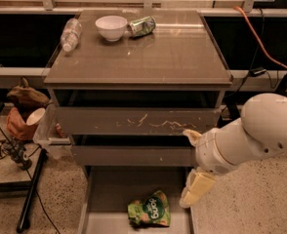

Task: Pick green rice chip bag from bottom drawer and place on counter

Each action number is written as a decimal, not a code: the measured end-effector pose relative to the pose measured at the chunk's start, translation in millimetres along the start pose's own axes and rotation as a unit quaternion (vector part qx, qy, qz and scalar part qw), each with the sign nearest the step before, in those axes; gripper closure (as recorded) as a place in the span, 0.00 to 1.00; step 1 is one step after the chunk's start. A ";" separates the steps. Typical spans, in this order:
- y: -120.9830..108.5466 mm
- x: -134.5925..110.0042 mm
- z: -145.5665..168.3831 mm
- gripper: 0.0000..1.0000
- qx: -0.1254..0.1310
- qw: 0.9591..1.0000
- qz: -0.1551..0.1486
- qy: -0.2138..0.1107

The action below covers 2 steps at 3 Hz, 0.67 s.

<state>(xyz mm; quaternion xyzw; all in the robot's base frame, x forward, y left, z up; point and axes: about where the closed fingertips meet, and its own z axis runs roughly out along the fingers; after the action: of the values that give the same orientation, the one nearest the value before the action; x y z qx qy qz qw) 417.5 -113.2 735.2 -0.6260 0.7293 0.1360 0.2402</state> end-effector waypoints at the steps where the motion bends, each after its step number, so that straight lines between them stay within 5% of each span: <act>1: 0.0 0.0 0.0 0.00 0.000 1.000 0.000 0.000; 2: -7.9 5.1 27.3 0.00 0.006 1.000 0.002 -0.025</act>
Offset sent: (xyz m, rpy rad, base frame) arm 0.0639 0.0355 -0.1278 0.2567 -0.0851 -0.0298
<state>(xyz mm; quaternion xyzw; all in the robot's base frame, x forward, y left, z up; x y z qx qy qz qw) 429.7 -105.4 710.2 -0.6195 0.7252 0.1479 0.2616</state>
